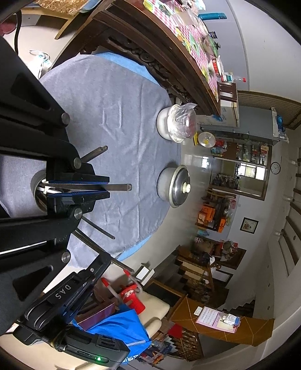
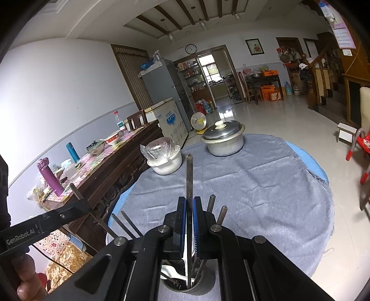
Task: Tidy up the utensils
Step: 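Lower the chopsticks into the metal cup beside the other utensils, then open both grippers to release the chopsticks into the cup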
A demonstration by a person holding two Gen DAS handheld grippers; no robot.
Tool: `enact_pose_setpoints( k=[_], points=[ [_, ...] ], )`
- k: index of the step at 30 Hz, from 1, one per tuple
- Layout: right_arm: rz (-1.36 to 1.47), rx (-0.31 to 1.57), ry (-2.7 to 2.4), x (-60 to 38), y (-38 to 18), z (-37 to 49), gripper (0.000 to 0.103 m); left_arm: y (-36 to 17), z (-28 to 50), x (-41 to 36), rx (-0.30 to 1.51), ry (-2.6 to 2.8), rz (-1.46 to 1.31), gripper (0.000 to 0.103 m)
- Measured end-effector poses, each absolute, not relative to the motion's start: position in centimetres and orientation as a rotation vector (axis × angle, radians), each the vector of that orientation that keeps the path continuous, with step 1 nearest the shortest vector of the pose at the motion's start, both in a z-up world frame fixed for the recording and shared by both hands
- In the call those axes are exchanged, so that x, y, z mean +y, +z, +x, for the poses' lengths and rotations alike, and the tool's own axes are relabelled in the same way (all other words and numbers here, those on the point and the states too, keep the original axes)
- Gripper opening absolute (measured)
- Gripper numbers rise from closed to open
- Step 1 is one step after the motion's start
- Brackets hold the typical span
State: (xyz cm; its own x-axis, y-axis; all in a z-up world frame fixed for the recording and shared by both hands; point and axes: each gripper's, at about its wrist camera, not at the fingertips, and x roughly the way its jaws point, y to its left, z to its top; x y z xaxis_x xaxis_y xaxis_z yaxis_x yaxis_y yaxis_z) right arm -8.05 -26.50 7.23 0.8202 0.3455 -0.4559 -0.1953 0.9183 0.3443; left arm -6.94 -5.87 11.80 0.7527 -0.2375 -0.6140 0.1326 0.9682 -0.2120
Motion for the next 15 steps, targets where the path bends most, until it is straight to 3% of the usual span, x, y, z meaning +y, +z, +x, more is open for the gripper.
enact_pose_setpoints(
  k=[15],
  points=[
    [0.253,0.541,0.269,-25.6,6.3,-7.9,0.006,10.1,-5.9,-5.2,0.726,-0.187,-0.171,0.006]
  ],
)
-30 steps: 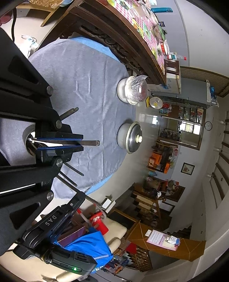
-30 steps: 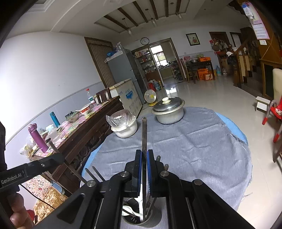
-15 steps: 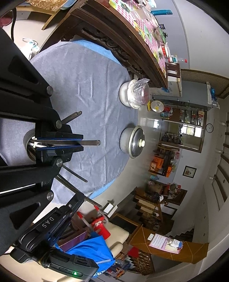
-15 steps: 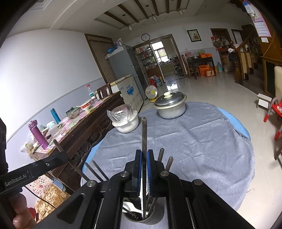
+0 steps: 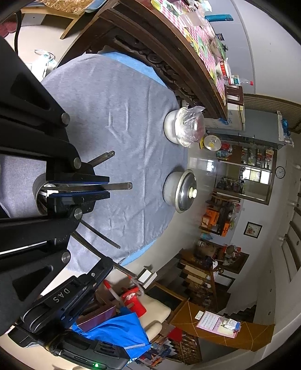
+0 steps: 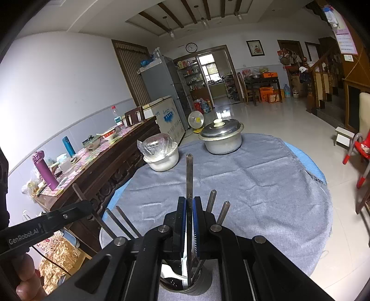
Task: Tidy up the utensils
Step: 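Open both grippers to release the chopsticks into the cup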
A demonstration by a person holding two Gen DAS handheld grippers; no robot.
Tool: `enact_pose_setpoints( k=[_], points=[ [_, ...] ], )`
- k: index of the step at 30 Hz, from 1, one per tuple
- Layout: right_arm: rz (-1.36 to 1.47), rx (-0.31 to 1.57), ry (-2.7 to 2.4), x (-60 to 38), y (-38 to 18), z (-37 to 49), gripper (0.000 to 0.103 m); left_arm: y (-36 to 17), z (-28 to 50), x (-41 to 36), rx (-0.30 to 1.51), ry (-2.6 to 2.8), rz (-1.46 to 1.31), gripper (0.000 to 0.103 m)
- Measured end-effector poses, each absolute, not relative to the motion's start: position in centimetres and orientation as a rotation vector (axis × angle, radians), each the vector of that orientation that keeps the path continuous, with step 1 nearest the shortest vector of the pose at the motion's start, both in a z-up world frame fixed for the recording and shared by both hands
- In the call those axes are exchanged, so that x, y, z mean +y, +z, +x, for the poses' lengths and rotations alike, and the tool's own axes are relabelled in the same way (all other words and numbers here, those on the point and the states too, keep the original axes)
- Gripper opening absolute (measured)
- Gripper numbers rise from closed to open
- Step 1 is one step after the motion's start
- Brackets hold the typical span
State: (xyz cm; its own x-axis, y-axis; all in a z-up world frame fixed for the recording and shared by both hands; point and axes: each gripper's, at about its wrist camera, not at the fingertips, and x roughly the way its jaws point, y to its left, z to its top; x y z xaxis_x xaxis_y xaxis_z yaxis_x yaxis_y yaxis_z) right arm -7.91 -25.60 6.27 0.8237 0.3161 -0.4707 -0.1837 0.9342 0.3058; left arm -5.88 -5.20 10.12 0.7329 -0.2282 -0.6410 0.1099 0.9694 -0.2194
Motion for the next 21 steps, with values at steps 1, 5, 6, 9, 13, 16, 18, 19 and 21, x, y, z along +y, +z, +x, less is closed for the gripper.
enact_pose_setpoints(
  k=[1,5,6,9,13,16,18,19,21],
  points=[
    [0.254,0.543,0.269,-25.5,6.2,-7.9,0.006,10.0,-5.9,-5.2,0.728,-0.187,-0.172,0.006],
    [0.253,0.547,0.268,-25.4,6.1,-7.9,0.006,9.7,-5.7,-5.1,0.736,-0.184,-0.174,0.006],
    [0.253,0.548,0.268,-25.3,6.0,-7.9,0.006,9.6,-5.7,-5.1,0.738,-0.183,-0.175,0.006],
    [0.248,0.549,0.264,-25.2,5.9,-7.8,0.006,9.3,-5.6,-5.1,0.746,-0.179,-0.178,0.006],
    [0.247,0.555,0.262,-25.0,5.7,-7.5,0.006,8.9,-5.3,-5.0,0.754,-0.174,-0.18,0.006],
    [0.249,0.56,0.261,-25.0,5.4,-7.5,0.006,8.6,-5.1,-4.9,0.759,-0.167,-0.184,0.006],
    [0.249,0.564,0.262,-24.8,5.2,-7.4,0.006,8.5,-4.9,-4.8,0.762,-0.162,-0.184,0.006],
    [0.249,0.567,0.262,-24.8,5.2,-7.3,0.006,8.4,-4.9,-4.8,0.763,-0.156,-0.184,0.006],
    [0.247,0.571,0.263,-24.6,5.0,-7.3,0.006,8.3,-4.8,-4.8,0.762,-0.151,-0.181,0.006]
  ],
)
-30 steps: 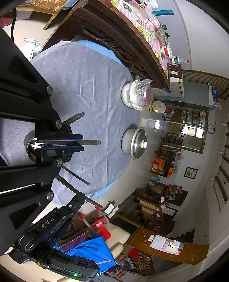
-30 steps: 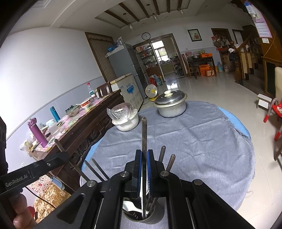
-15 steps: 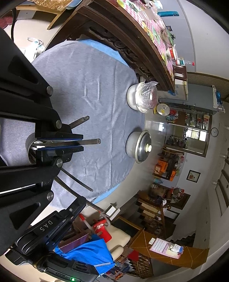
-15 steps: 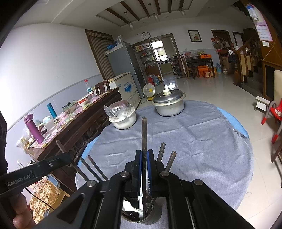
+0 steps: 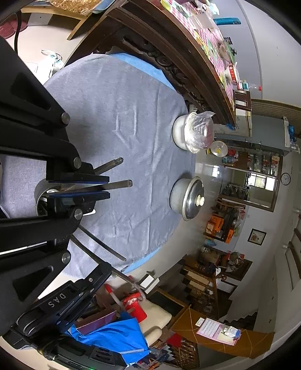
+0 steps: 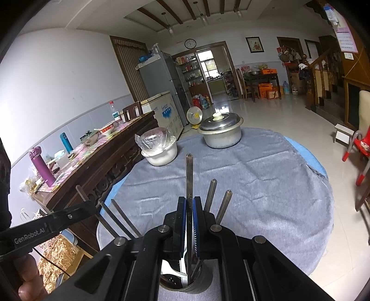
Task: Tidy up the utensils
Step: 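Open both grippers to release the chopsticks into the cup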
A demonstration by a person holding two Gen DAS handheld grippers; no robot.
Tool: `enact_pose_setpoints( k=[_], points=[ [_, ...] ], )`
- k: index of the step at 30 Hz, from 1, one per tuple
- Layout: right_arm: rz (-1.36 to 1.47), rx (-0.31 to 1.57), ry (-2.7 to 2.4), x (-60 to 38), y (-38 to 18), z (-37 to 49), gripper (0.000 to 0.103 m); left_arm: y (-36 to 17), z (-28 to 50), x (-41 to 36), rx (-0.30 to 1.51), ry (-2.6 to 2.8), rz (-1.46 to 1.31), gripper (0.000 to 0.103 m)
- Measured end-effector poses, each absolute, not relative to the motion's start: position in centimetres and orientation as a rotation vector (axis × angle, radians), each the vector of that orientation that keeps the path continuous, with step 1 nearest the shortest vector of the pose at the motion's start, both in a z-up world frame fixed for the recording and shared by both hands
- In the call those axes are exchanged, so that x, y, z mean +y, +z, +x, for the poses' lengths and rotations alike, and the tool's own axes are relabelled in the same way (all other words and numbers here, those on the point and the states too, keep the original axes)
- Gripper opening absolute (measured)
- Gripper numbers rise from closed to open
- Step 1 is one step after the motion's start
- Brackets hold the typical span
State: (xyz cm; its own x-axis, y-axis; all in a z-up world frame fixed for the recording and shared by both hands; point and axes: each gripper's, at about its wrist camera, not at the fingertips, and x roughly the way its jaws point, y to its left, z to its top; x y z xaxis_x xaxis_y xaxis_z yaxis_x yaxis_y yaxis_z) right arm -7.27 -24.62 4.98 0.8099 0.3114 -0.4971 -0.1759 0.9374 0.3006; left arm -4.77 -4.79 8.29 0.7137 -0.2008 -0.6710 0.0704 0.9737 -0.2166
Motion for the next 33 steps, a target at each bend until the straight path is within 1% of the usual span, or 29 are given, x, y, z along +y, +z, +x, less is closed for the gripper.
enact_pose_setpoints(
  k=[24,28,29,31,33],
  points=[
    [0.23,0.609,0.286,-23.3,3.2,-6.2,0.007,6.3,-3.6,-4.5,0.78,-0.09,-0.147,0.008],
    [0.263,0.615,0.315,-23.7,3.0,-6.1,0.008,6.4,-3.6,-4.6,0.772,-0.09,-0.134,0.008],
    [0.275,0.614,0.322,-23.9,3.0,-6.1,0.008,6.4,-3.6,-4.6,0.77,-0.087,-0.13,0.011],
    [0.291,0.604,0.323,-24.3,3.0,-6.2,0.008,6.6,-3.7,-4.7,0.761,-0.082,-0.121,0.02],
    [0.303,0.595,0.329,-24.6,3.2,-6.3,0.009,6.8,-3.9,-4.7,0.75,-0.074,-0.119,0.04]
  ],
)
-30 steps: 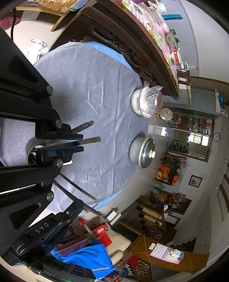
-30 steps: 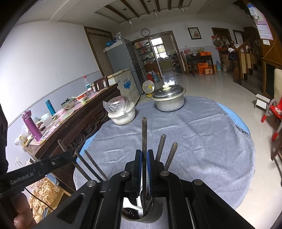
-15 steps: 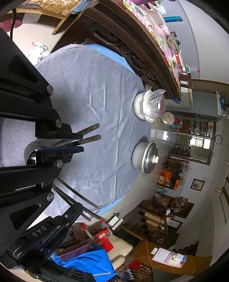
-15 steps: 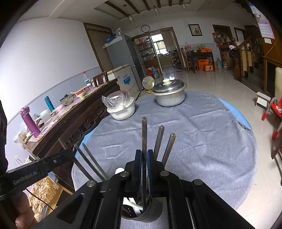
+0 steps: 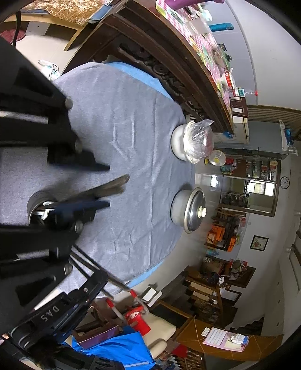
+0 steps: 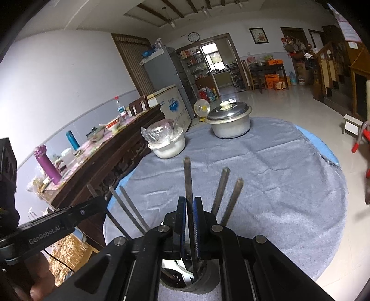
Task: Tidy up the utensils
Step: 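Open both grippers to release the chopsticks into the cup, then withdraw both open grippers up and away from the metal cup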
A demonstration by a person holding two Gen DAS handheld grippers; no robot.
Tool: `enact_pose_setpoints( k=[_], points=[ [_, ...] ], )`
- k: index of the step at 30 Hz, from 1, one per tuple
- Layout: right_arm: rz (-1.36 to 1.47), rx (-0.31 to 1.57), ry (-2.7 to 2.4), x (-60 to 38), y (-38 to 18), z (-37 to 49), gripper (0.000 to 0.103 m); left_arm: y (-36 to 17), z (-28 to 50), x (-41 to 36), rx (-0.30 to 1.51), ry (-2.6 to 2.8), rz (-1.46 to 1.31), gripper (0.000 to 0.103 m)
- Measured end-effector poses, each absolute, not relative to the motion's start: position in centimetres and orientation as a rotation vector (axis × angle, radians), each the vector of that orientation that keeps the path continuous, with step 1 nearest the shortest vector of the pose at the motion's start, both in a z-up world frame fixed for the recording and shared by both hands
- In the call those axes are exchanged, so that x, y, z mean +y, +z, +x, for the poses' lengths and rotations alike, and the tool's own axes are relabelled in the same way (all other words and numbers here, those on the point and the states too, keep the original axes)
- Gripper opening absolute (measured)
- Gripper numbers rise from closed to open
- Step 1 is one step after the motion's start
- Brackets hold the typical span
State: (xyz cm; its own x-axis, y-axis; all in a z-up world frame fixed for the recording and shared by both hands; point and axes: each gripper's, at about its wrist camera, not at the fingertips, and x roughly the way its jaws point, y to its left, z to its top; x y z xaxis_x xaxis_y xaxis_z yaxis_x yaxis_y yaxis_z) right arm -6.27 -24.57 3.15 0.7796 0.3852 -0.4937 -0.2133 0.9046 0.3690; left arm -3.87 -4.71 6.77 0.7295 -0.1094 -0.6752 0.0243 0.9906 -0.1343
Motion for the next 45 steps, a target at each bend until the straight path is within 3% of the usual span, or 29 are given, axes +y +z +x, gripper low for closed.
enact_pose_setpoints(
  k=[5,18,19,21,24,39,45],
  points=[
    [0.333,0.547,0.327,-25.7,3.8,-7.0,0.009,7.5,-4.6,-5.1,0.698,-0.035,-0.08,0.058],
    [0.347,0.553,0.32,-26.7,4.1,-8.6,0.01,8.3,-6.6,-5.3,0.653,0.029,-0.032,0.078],
    [0.347,0.559,0.321,-26.7,4.1,-8.8,0.012,8.4,-6.9,-5.2,0.645,0.042,-0.021,0.079],
    [0.34,0.566,0.314,-26.7,4.0,-9.1,0.03,8.5,-7.3,-5.3,0.631,0.067,0.002,0.081],
    [0.327,0.56,0.305,-26.6,4.1,-10.0,0.045,8.4,-7.9,-5.3,0.628,0.079,0.026,0.081],
    [0.236,0.606,0.232,-26.3,2.7,-13.7,0.046,7.8,-11.4,-4.5,0.599,0.16,0.094,0.082],
    [0.205,0.591,0.236,-25.5,3.4,-15.6,0.047,8.4,-13.1,-4.2,0.548,0.216,0.119,0.09]
  ],
)
